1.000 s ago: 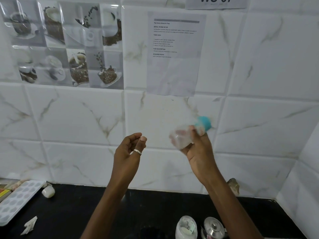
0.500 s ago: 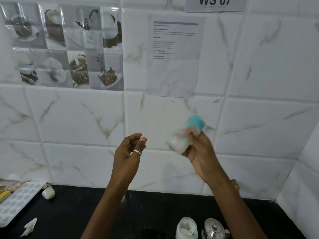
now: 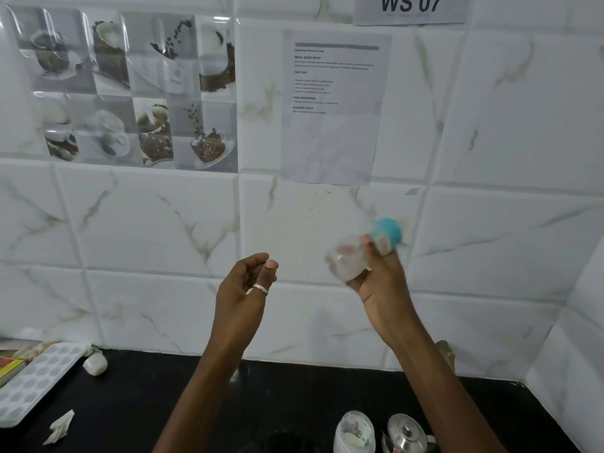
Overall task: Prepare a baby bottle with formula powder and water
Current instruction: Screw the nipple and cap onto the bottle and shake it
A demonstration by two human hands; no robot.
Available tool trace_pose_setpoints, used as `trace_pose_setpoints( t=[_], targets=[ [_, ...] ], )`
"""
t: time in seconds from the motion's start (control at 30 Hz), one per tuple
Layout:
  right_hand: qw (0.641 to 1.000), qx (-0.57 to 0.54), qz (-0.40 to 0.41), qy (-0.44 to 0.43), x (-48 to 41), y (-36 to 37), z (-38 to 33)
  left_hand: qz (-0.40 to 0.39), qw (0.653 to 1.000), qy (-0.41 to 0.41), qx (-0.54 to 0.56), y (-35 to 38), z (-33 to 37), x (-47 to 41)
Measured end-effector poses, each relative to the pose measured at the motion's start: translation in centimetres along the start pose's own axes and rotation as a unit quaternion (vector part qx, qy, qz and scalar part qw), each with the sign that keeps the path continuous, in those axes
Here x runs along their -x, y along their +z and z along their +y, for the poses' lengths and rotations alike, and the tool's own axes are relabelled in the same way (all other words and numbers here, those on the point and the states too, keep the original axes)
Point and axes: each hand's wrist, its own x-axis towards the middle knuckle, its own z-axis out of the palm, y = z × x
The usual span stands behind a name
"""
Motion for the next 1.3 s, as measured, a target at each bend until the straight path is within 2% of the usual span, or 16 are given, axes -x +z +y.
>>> trace_pose_setpoints(
  t=[0.1,0.27,0.33,0.4,0.43,0.47,0.57,0.6,0.73,0.77,0.9,0.97,1.07,1.1,1.23,1.3],
  targets=[
    [0.987,0.135,-0.073,0.038,0.9,-0.1,0.6,0.002,1.0,0.002,0.0,0.2,0.2,0.1],
    [0.997,-0.062,0.032,-0.014,-0.4,-0.5,-0.7,-0.001,1.0,0.004,-0.002,0.0,0.1,0.2],
    [1.0,0.004,0.022,0.002,-0.1,-0.3,-0.3,-0.001,1.0,0.004,-0.002,0.0,0.0,0.1],
    [0.99,0.125,-0.042,0.039,0.7,0.0,0.3,-0.002,1.0,0.004,0.0,0.2,0.1,0.1],
    [0.986,0.148,-0.059,0.04,0.8,0.0,0.3,-0.001,1.0,0.004,-0.001,0.3,0.2,0.1],
    [0.989,0.131,-0.055,0.03,0.7,0.0,0.1,-0.002,1.0,0.005,-0.001,0.4,0.2,0.2],
    [0.999,-0.047,0.019,0.011,-0.1,0.1,-0.8,-0.003,1.0,0.003,-0.002,0.2,0.0,0.2],
    [0.998,-0.059,0.032,0.006,-0.4,0.2,-0.8,-0.002,1.0,0.001,-0.002,0.2,0.0,0.1],
    [0.992,0.106,-0.043,0.06,0.8,0.3,0.2,0.0,1.0,0.001,-0.002,0.1,0.0,0.1],
    [0.991,0.111,-0.047,0.061,0.9,0.1,0.1,0.0,1.0,0.0,-0.002,0.1,0.0,0.2],
    [0.995,-0.091,0.03,0.017,-0.2,-0.5,-0.9,0.001,1.0,0.004,-0.003,-0.1,0.0,0.2],
    [0.997,-0.062,0.039,0.015,-0.1,-0.4,-0.5,0.003,1.0,0.002,0.0,-0.1,0.0,0.2],
    [0.992,0.09,-0.048,0.071,0.9,-0.1,0.5,0.0,1.0,0.002,0.004,0.1,0.0,0.2],
    [0.992,0.096,-0.052,0.071,0.9,-0.1,0.4,-0.002,1.0,0.002,0.003,0.2,0.0,0.3],
    [0.996,-0.075,0.037,0.011,-0.4,0.0,-0.9,-0.005,1.0,0.004,0.006,0.2,0.0,0.4],
    [0.999,-0.028,0.034,0.009,-0.4,0.3,-0.8,-0.003,1.0,0.007,0.005,0.2,0.0,0.4]
  ],
)
